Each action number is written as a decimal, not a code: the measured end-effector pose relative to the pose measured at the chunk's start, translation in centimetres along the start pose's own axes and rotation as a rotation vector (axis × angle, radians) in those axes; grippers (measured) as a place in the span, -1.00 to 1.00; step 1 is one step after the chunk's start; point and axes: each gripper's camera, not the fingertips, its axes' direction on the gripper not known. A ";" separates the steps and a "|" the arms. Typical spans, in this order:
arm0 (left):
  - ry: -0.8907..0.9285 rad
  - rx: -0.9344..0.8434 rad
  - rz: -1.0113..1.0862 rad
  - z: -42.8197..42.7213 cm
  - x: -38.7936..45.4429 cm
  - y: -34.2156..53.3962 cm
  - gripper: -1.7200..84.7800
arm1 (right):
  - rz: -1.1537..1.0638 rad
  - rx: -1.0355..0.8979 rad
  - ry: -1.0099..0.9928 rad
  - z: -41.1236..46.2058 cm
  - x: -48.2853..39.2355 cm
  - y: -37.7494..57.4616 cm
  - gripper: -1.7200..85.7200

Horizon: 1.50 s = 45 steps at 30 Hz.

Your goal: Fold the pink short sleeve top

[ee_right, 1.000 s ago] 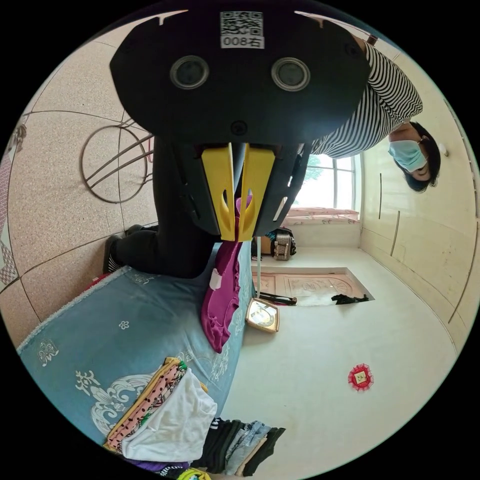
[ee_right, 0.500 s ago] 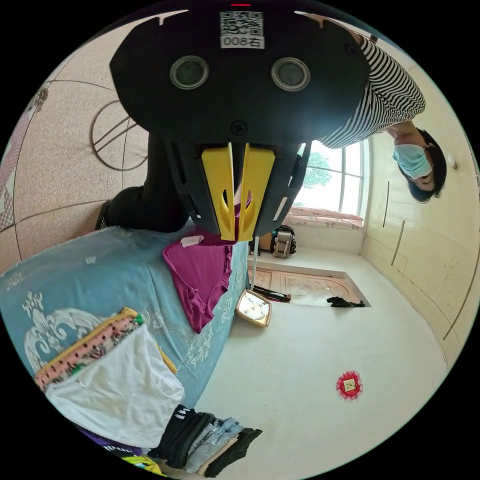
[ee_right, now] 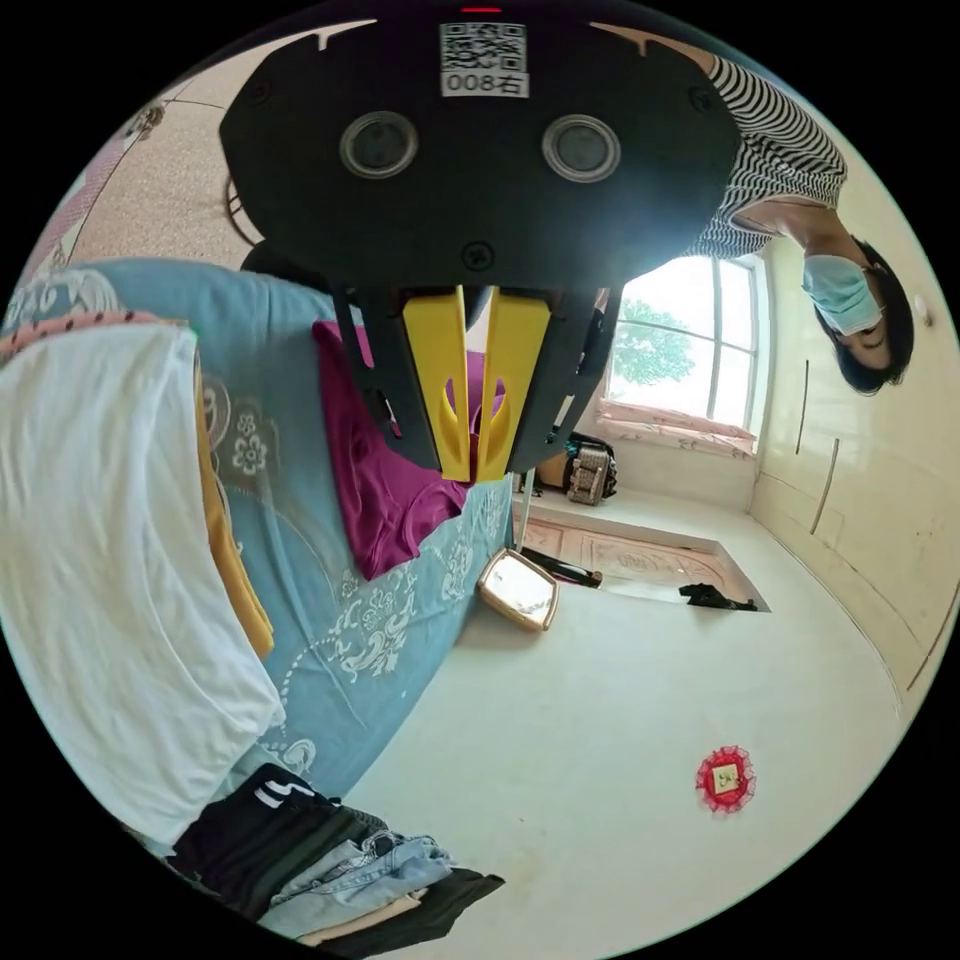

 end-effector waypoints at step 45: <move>-0.258 0.132 -0.217 31.1 -16.4 -37.7 -0.80 | 0.125 -0.217 0.115 27.9 3.8 -46.1 -0.92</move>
